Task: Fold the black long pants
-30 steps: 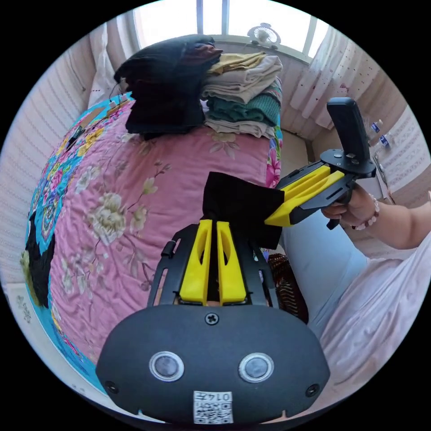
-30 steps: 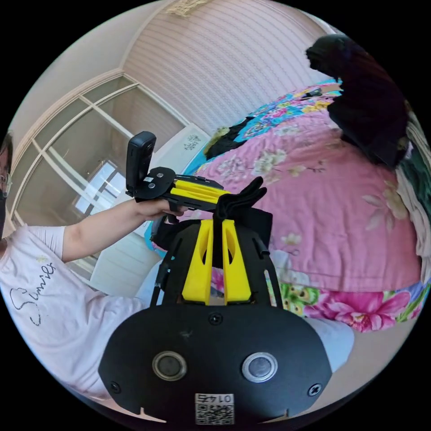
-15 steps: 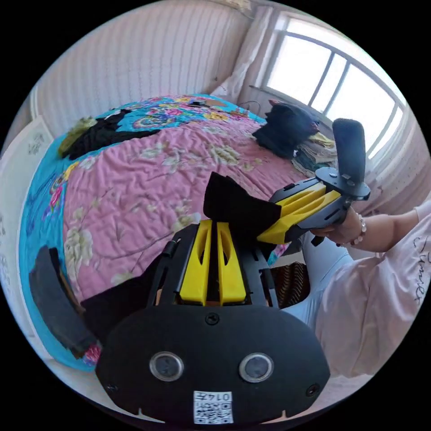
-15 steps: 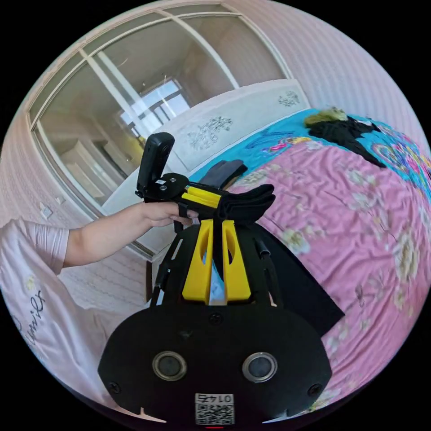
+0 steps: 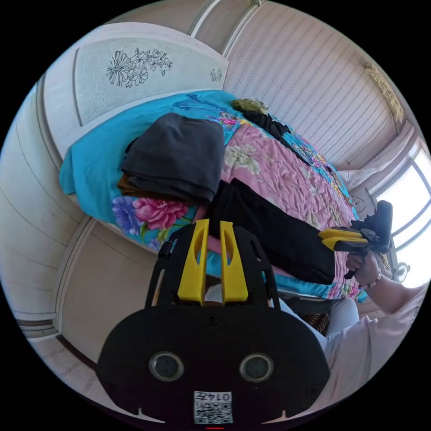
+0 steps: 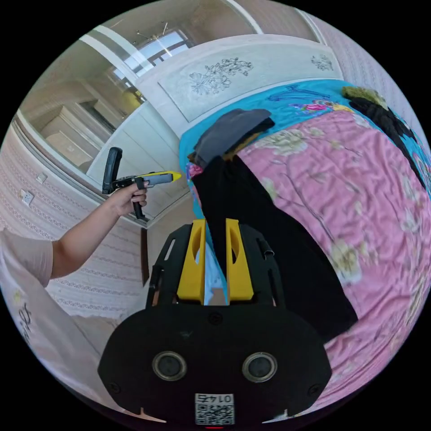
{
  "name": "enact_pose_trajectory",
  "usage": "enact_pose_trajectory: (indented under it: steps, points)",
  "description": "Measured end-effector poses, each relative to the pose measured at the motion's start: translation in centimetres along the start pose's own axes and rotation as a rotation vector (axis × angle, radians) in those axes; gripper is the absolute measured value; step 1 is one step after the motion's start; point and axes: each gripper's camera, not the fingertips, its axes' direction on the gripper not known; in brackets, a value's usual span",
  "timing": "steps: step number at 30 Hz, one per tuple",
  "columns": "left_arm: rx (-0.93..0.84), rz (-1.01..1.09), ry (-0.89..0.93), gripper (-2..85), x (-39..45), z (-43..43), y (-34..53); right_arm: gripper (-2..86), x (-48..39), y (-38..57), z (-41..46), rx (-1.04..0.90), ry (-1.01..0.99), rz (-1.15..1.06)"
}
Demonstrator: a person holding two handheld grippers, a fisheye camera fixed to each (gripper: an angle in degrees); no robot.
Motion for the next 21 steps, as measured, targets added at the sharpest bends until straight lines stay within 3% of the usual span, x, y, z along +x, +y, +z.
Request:
enact_pose_trajectory:
  steps: [3, 8, 13, 15, 17, 21]
  points:
    - [-0.028, 0.045, 0.047, 4.9, 1.9, 0.6, 1.7, 8.2, 5.5, 7.4, -3.4, 0.048, 0.117, 0.161]
    - [-0.107, 0.319, 0.167, 5.1, 12.6, 2.1, 4.9, 10.4, 13.9, 18.7, -5.2, 0.120, 0.242, 0.517]
    - [-0.142, 0.640, 0.261, 8.6, 26.7, 3.8, 11.5, 12.8, 18.4, 19.8, -3.0, 0.199, 0.244, 0.605]
    - [-0.179, 0.731, 0.249, 9.4, 31.2, 5.3, 14.1, 11.7, 20.5, 19.3, -1.4, 0.193, 0.226, 0.636]
    - [-0.187, 0.826, 0.175, 9.6, 35.4, 7.8, 16.7, 7.8, 23.6, 18.6, 1.5, 0.121, 0.065, 0.681]
    - [-0.232, 0.907, 0.011, 6.6, 38.0, 10.3, 18.3, 3.6, 25.2, 17.7, 1.6, 0.070, 0.029, 0.658]
